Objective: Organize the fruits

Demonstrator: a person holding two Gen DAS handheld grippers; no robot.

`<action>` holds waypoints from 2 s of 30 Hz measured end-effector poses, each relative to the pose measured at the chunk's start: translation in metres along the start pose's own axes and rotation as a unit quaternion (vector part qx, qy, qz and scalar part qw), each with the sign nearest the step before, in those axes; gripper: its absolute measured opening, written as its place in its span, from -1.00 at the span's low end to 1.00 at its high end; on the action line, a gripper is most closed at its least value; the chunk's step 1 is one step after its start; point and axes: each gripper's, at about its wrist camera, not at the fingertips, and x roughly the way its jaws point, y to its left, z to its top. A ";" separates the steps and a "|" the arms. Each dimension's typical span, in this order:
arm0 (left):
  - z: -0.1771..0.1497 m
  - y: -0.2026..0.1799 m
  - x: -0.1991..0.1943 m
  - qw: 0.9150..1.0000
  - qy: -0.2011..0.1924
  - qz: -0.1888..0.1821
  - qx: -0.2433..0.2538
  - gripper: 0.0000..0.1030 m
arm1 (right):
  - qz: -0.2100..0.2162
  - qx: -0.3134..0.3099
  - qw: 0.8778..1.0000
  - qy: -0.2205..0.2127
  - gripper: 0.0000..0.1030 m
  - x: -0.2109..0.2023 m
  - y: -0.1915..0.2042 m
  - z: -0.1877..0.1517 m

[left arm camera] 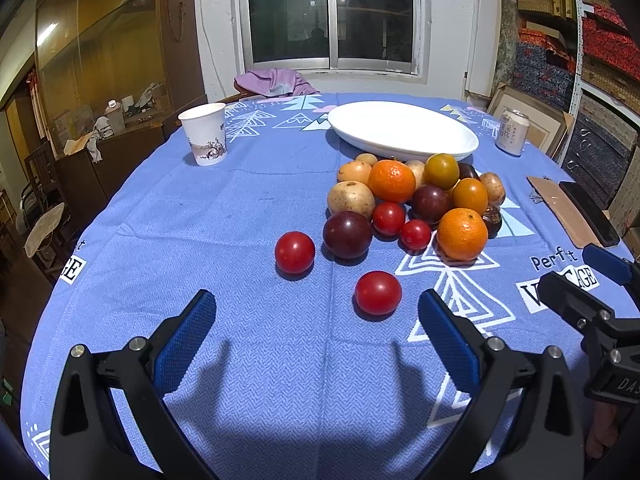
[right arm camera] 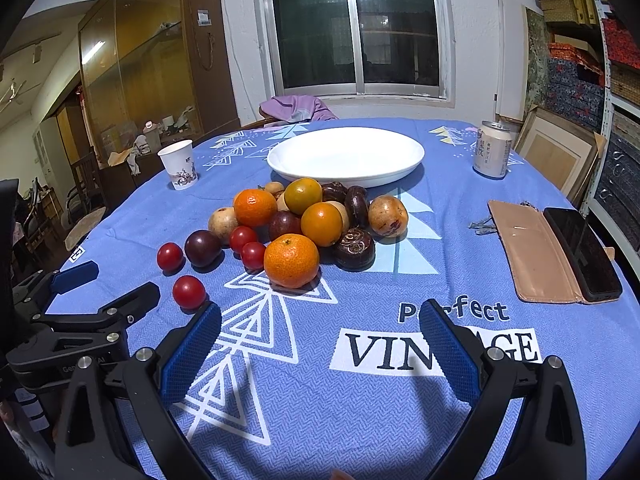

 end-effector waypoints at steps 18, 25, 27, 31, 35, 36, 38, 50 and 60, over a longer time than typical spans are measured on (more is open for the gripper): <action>0.000 0.002 0.002 1.000 0.001 0.001 0.000 0.92 | 0.000 0.000 1.000 -0.001 0.93 -0.001 0.000 0.000; 0.000 0.002 0.002 1.000 0.001 0.001 0.000 0.92 | 0.000 0.000 1.000 -0.001 0.93 -0.001 0.000 0.000; -0.001 0.002 0.002 1.000 0.001 0.001 0.000 0.92 | 0.000 -0.001 1.000 -0.001 0.93 -0.001 0.000 0.000; -0.001 0.002 0.002 1.000 0.001 0.001 0.000 0.92 | 0.000 0.000 1.000 -0.001 0.93 -0.001 0.000 0.000; 0.000 0.002 0.002 1.000 0.001 0.001 0.000 0.92 | 0.000 -0.001 1.000 -0.002 0.93 -0.001 0.000 0.000; 0.000 0.002 0.002 1.000 0.001 0.001 0.000 0.92 | 0.000 -0.001 1.000 -0.001 0.93 -0.001 0.000 0.000; 0.000 0.002 0.002 1.000 0.001 0.001 0.000 0.92 | 0.000 0.000 1.000 -0.001 0.93 -0.001 0.000 0.000; -0.003 -0.001 0.002 1.000 0.001 -0.002 0.005 0.92 | 0.000 0.000 1.000 -0.002 0.93 -0.001 0.000 -0.001; -0.003 -0.002 0.001 1.000 0.002 -0.003 0.006 0.92 | 0.000 -0.001 1.000 -0.002 0.93 -0.001 0.001 -0.001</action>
